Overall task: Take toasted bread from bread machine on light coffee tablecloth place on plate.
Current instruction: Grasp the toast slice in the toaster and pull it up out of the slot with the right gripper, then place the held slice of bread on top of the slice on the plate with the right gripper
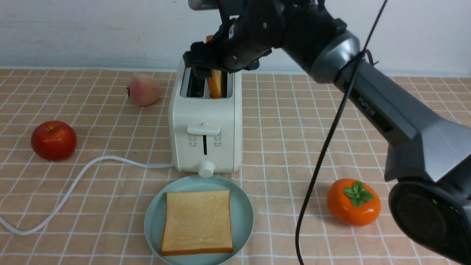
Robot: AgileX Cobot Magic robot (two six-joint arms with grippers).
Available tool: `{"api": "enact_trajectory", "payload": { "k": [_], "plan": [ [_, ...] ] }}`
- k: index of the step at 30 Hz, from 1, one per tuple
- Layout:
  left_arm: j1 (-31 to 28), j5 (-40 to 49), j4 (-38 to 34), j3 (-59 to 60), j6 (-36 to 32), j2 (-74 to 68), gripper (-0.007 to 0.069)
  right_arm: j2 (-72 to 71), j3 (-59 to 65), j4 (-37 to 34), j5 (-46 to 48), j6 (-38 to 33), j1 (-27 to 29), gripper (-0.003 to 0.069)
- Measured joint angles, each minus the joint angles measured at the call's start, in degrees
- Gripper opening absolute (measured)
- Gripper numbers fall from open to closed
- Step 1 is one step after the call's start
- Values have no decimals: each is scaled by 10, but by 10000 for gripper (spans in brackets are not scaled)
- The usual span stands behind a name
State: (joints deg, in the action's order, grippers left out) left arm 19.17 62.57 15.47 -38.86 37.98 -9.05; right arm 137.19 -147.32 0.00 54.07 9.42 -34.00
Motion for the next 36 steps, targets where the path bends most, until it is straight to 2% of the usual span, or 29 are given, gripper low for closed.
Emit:
{"api": "enact_trajectory", "payload": {
  "k": [1,2,3,4,5,10,15,18,22,24,30,32,33,34,35,36],
  "plan": [
    [0,1,0,0,0,0,-14,2,-1,0,1,2,0,424],
    [0,1,0,0,0,0,-14,2,-1,0,1,3,0,406],
    [0,1,0,0,0,0,-14,0,-9,0,7,4,0,260],
    [0,1,0,0,0,0,-14,-5,-14,3,15,4,0,155],
    [0,1,0,0,0,0,-14,-20,-26,7,35,4,0,90],
    [0,1,0,0,0,0,-14,-91,-62,7,91,-11,0,108],
    [0,0,3,0,-1,0,-14,-245,-79,7,182,-54,0,108],
    [0,-1,8,0,-1,0,-14,-295,-60,0,186,-62,0,108],
    [0,-3,19,0,-1,0,-14,-382,27,-39,186,-67,0,108],
    [0,-5,24,0,-1,0,-14,-426,98,-72,186,-72,0,108],
    [0,-5,26,0,-1,0,-14,-525,430,-204,185,-141,0,108],
    [0,-6,26,0,-1,0,-14,-519,529,-258,160,-178,0,108],
    [0,-6,26,0,-1,0,-14,-518,538,-263,156,-182,0,108],
    [0,-6,26,0,-1,0,-14,-501,607,-315,108,-220,0,108],
    [0,-6,26,0,-1,0,-14,-501,614,-320,102,-220,0,108],
    [0,-6,26,0,-1,0,-14,-482,650,-355,60,-249,0,108]
  ]
}}
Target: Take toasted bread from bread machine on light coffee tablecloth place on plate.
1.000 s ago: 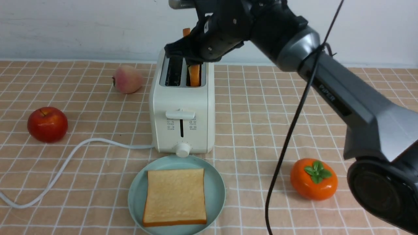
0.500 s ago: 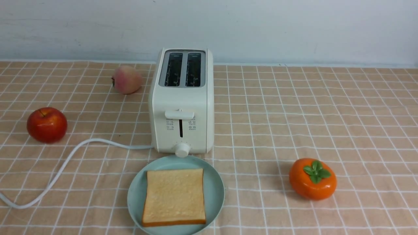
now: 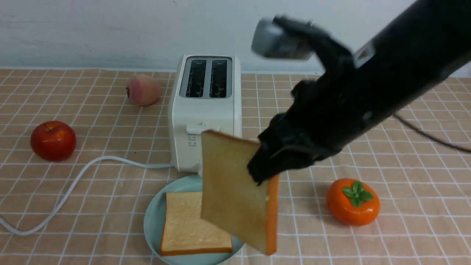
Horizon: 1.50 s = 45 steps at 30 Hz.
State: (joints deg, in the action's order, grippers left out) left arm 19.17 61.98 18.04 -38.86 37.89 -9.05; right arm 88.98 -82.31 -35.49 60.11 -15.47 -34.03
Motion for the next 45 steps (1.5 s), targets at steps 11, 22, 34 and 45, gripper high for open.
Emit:
{"api": "enact_trajectory", "payload": {
  "k": [11,22,34,45],
  "plan": [
    [0,5,0,0,0,0,-14,153,34,-251,-135,-100,44,108],
    [0,14,0,0,0,0,-14,216,34,-290,-147,-140,45,166],
    [0,14,0,0,-12,0,-14,129,34,-109,-83,-102,109,549],
    [0,-90,0,0,-2,0,-13,-162,11,50,50,18,310,156]
  ]
}}
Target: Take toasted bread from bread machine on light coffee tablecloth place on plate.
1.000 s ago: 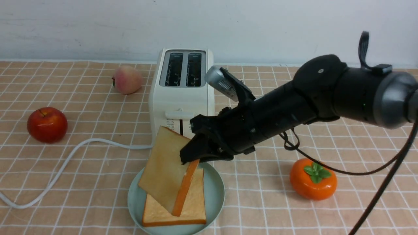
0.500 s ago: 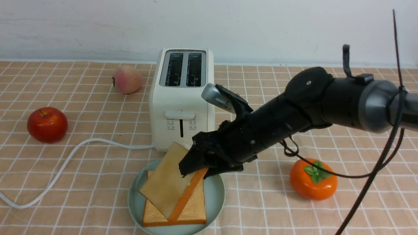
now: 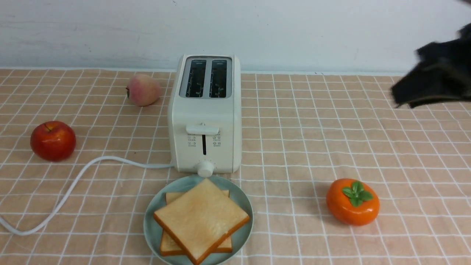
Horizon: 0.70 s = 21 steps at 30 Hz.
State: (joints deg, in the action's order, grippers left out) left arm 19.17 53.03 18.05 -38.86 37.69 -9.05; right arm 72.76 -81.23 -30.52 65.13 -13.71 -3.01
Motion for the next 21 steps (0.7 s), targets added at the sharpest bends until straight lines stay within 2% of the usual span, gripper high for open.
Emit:
{"api": "enact_trajectory", "payload": {
  "k": [1,2,3,4,7,11,12,13,14,21],
  "plan": [
    [0,-48,0,0,2,0,-13,-70,-1,33,11,9,27,45],
    [0,-48,0,0,2,0,-13,-78,-1,37,11,10,29,36],
    [0,-82,-1,0,3,0,-13,-124,-1,65,13,18,44,-4],
    [0,-107,-3,0,4,-1,-13,-163,2,84,10,24,54,-14],
    [0,-169,-12,0,4,-6,-13,-286,37,125,-27,47,72,-18],
    [0,-220,-20,0,4,-30,-13,-462,167,145,-167,80,78,-17],
    [0,-222,-20,0,4,-33,-13,-470,184,145,-175,81,78,-17],
    [0,-230,-22,0,4,-53,-13,-546,266,147,-258,93,78,-13],
    [0,-234,-25,0,4,-68,-13,-583,328,147,-302,98,78,-9],
    [0,-240,-38,0,4,-108,-12,-627,488,149,-433,100,78,2]
  ]
}}
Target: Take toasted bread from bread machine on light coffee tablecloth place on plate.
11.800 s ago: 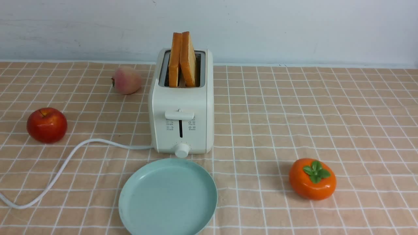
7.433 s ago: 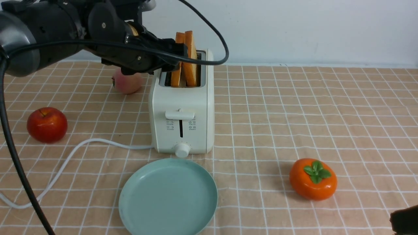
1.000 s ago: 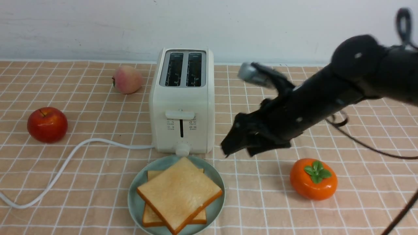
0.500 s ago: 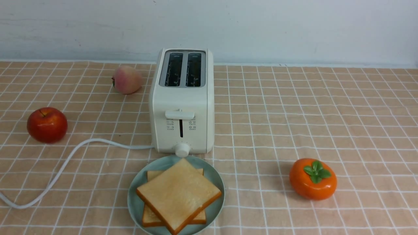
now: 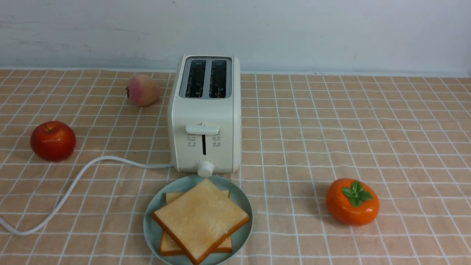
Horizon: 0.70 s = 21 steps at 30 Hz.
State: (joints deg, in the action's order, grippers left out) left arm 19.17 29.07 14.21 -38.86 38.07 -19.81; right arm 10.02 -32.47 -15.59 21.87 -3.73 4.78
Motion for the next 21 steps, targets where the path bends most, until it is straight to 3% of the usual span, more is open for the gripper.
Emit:
{"api": "enact_trajectory", "payload": {
  "k": [5,21],
  "plan": [
    [0,-1,0,0,0,-3,-6,-9,17,0,-51,0,0,6],
    [0,10,0,1,0,-3,4,-9,18,0,-59,0,0,22]
  ]
}}
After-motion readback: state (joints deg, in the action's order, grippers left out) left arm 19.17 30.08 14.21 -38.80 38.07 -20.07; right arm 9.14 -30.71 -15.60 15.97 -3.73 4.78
